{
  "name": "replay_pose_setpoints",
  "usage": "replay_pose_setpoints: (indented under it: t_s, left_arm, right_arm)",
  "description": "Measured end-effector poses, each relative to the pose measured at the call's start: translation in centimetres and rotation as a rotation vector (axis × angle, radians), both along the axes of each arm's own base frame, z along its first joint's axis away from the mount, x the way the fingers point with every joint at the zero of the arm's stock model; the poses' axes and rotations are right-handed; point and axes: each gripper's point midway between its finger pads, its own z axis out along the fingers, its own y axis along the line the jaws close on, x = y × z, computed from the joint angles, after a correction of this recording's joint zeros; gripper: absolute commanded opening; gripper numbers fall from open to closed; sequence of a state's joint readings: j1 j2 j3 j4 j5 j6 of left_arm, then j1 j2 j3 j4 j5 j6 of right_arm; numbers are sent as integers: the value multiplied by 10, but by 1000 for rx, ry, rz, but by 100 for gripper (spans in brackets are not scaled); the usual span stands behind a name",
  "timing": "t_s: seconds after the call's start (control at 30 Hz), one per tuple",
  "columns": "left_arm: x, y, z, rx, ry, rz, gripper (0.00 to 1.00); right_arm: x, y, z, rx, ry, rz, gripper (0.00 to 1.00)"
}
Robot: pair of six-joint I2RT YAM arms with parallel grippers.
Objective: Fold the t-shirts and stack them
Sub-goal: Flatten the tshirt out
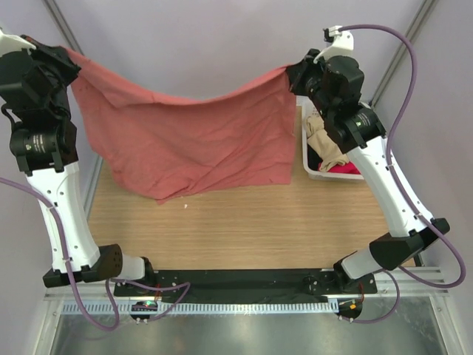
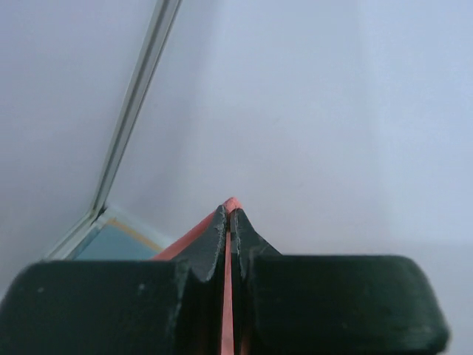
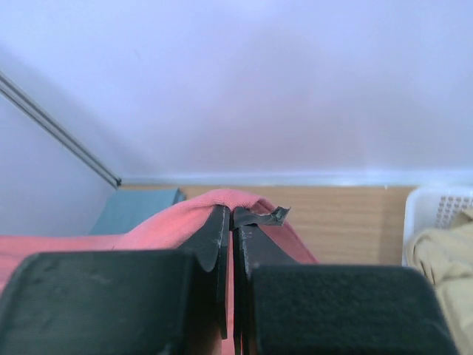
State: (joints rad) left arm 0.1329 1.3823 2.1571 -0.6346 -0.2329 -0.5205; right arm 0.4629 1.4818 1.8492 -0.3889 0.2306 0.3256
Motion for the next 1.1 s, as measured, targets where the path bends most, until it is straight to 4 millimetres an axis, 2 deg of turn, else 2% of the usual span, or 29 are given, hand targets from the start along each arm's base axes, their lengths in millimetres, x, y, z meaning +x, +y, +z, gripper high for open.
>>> replay_pose_setpoints:
  t_s: [0.13,0.27,0.4,0.53,0.63,0.8,0.93,1.03,1.1]
  left_arm:
    - [-11,-4,52,13,-166,-11,1]
    - [-46,-9,106,30,-343,-15,0]
    - [-92,-18,152,60,-511,-32,1]
    - [-134,-28,181,91,-623,-59,0]
    - [-163,-33,195,111,-684,-62,1]
    - [-205,-39,212,148,-766,-51,0]
    - [-240,-45,224,165,-842,-63,0]
    - [-249,-48,227,172,-870,-74,1]
    - [-237,-49,223,171,-856,-84,1]
  right_arm:
    - [1,-2,32,20,-111,-4,1]
    - [-11,-8,68,49,-224,-6,1]
    - [-38,-16,105,75,-333,22,1]
    - [-74,-22,139,99,-433,75,1]
    - [-100,-25,155,100,-482,126,1]
    - [-139,-25,166,87,-522,221,1]
    - [-160,-26,163,90,-532,269,1]
    - [-157,-22,143,91,-493,284,1]
    - [-149,-17,129,95,-465,288,1]
